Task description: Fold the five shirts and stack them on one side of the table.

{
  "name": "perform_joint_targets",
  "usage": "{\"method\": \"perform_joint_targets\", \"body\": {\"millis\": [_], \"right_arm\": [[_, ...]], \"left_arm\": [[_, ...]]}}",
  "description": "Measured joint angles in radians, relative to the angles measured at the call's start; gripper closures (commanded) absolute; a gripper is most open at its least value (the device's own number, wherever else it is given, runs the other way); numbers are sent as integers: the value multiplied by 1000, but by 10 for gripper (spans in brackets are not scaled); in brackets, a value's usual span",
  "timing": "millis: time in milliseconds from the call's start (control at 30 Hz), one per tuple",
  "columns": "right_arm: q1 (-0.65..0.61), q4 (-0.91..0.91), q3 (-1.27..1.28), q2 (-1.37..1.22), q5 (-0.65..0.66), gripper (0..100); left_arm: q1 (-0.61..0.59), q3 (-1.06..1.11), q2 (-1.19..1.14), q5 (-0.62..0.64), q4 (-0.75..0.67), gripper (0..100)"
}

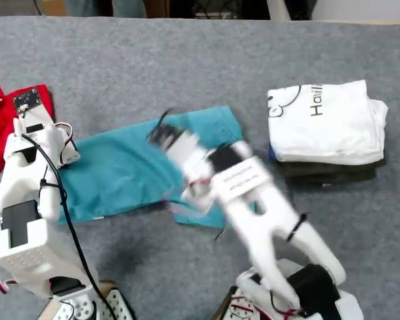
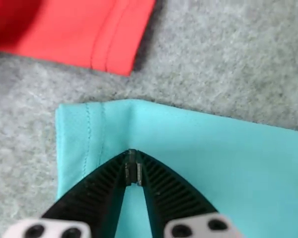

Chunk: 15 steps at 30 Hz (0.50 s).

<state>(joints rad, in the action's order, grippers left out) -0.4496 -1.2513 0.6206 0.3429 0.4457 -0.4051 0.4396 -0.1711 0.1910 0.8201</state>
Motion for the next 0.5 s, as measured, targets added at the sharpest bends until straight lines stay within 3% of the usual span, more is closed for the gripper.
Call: {"method": "perform_joint_targets", "body": {"millis": [200,367,500], "right_arm": [[221,158,-313,-212,43,983],[249,186,-637,-578,43,983],[252,193,-879,-885,-29,983]], "left_arm": [[0,0,0,0,0,971],[0,2,0,-2,0,971],[2,3,0,-2,5,972]]}}
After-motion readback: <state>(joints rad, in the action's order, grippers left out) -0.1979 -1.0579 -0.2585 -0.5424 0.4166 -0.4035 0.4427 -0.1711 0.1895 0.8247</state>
